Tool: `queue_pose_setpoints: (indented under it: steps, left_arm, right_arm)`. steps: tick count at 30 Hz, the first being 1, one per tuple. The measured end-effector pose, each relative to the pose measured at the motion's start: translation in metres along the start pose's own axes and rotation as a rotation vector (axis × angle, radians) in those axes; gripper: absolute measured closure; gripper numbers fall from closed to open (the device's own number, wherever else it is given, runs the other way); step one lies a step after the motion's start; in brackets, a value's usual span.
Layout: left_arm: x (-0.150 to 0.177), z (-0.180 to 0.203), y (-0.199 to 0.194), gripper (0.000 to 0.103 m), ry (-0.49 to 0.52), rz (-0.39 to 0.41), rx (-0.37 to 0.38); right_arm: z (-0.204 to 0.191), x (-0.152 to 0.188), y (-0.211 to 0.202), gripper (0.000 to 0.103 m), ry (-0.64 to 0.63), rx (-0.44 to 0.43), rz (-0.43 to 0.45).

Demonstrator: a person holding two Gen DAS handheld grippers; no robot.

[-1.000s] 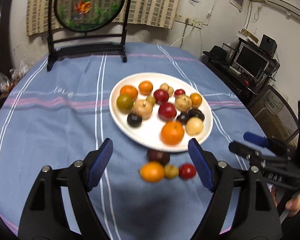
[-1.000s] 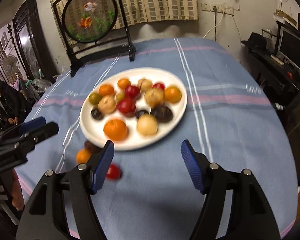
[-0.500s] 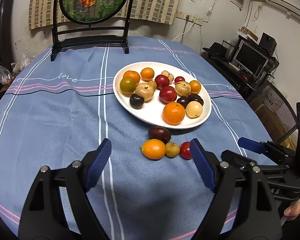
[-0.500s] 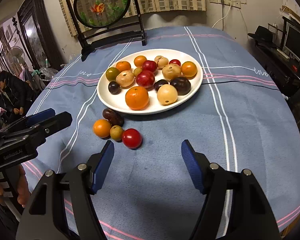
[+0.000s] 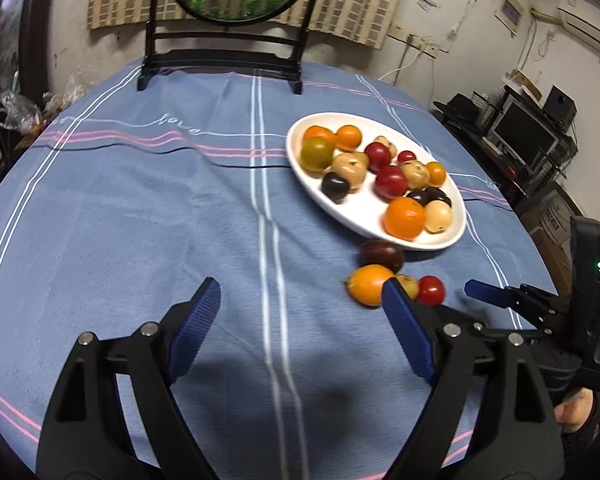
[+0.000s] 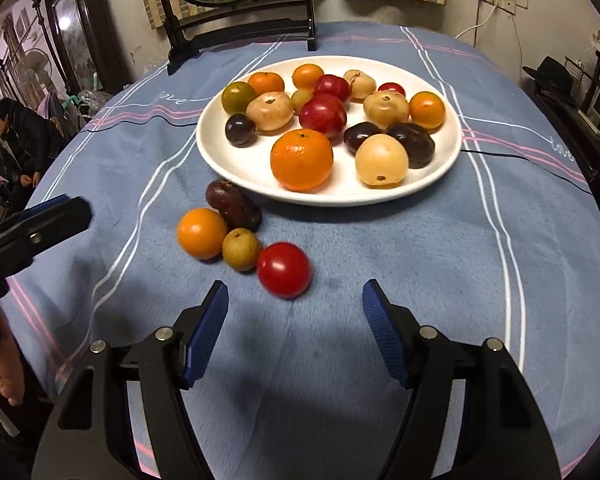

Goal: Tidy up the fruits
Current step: 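Grasp a red tomato-like fruit with the right tool while the left tool grasps an orange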

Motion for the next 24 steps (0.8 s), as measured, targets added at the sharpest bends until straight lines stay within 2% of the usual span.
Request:
queue_pose_setpoints:
  steps: [2, 4, 7, 8, 20, 24]
  left_arm:
    - [0.002, -0.006, 0.0, 0.019, -0.007, -0.005, -0.007]
    - [0.004, -0.008, 0.001, 0.018, -0.007, -0.014, -0.008]
    - [0.007, -0.004, 0.003, 0.018, 0.007, -0.026, -0.006]
    - [0.008, -0.001, 0.005, 0.018, 0.014, -0.032, -0.005]
    - [0.023, 0.052, 0.043, 0.018, 0.17, -0.088, -0.003]
    - [0.023, 0.053, 0.059, 0.025, 0.198, -0.106, -0.046]
  right_arm:
    - [-0.001, 0.0, 0.009, 0.033, -0.019, 0.007, -0.011]
    - [-0.004, 0.001, 0.017, 0.039, -0.047, -0.004, -0.023]
    - [-0.008, -0.001, 0.02, 0.061, -0.09, 0.001, -0.012]
    - [-0.01, -0.001, 0.019, 0.072, -0.094, -0.008, -0.012]
    - [0.024, 0.014, -0.037, 0.071, 0.029, -0.043, 0.065]
    - [0.035, 0.019, -0.045, 0.071, 0.067, -0.069, 0.077]
Point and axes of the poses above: each gripper's, at about its wrist camera, not at the fingertips, and y roughly the way its jaws point, z to its right, x to its underside, the point moved 10 cm from there along y, roughly the way its jaws point, and after that the axes turned 1 degree about y, right-handed, at the moved point
